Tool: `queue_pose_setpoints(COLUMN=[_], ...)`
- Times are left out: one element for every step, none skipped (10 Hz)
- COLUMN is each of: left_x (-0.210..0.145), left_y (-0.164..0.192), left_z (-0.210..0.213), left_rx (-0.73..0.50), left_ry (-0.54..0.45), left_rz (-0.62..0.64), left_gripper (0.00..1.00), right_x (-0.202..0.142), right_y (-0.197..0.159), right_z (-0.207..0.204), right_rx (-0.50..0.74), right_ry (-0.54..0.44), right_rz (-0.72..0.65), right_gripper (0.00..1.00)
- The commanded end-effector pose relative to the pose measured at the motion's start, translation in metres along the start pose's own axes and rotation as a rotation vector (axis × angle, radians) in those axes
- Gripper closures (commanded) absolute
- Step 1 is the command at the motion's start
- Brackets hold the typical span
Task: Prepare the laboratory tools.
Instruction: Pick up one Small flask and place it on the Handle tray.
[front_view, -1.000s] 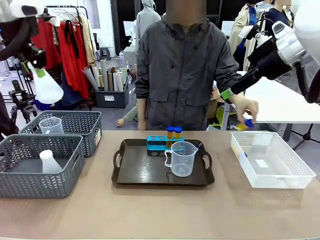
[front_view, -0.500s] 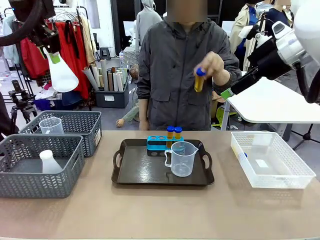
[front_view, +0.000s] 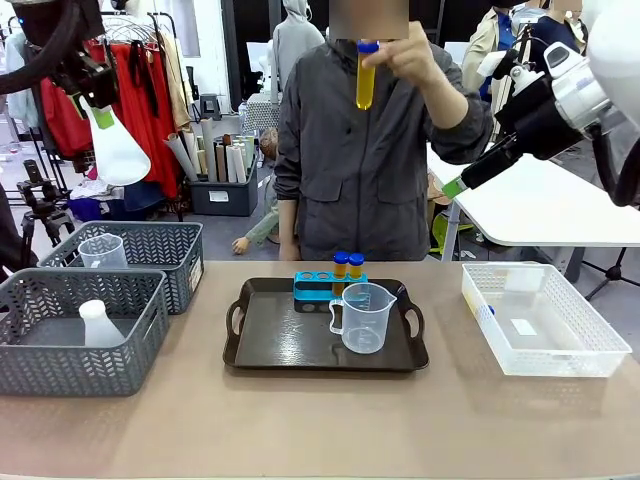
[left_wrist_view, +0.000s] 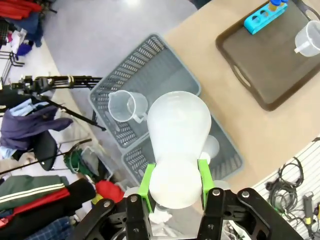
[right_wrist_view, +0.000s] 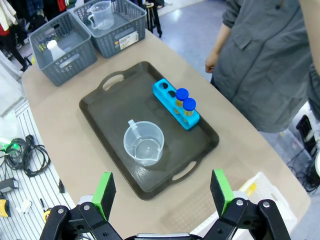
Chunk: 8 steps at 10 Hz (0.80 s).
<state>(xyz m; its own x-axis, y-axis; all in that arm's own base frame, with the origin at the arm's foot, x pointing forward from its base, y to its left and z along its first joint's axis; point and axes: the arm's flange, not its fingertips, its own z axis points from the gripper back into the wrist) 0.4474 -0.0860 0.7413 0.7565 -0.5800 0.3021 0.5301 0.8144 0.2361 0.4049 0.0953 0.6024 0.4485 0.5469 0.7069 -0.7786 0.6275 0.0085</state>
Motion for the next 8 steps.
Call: queue_pose_setpoints(left_x=[0.005,0.012,0.021,0.033,0.043,0.053,0.065,0.077], left_y=[-0.007,-0.014,-0.017,-0.023,-0.026,-0.032,-0.040,-0.045], left_z=[0.001,0.005,0.005,0.005,0.004,0.003,0.003,-0.001], left_rx=[0.027,0.025,0.027,0.017,0.018,0.015,0.003,0.000], left_ry=[-0.025,-0.027,-0.038,-0.058,-0.062,-0.074,-0.079,-0.085], left_rz=[-0.021,-0.044,-0.069,-0.100,-0.126,-0.144,-0.173,-0.203], left_gripper=[1.00,1.00,1.00,1.00,1.00,1.00,1.00,1.00], right_x=[0.000,0.000,0.000,0.000,0.000,0.000,0.000,0.000], right_y=[-0.001,-0.001,-0.001,-0.001,-0.001,-0.001,-0.001,-0.001], right_z=[0.000,0.000,0.000,0.000,0.000,0.000,0.000,0.000], right_rx=[0.020,0.020,0.020,0.020,0.020,0.020,0.020,0.020], right_ry=[-0.022,-0.022,-0.022,-0.022,-0.022,-0.022,-0.022,-0.022], right_rz=[-0.007,-0.007,-0.007,-0.007,-0.007,-0.007,-0.007,-0.007], right_gripper=[0.00,0.00,0.00,0.00,0.00,0.00,0.00,0.00])
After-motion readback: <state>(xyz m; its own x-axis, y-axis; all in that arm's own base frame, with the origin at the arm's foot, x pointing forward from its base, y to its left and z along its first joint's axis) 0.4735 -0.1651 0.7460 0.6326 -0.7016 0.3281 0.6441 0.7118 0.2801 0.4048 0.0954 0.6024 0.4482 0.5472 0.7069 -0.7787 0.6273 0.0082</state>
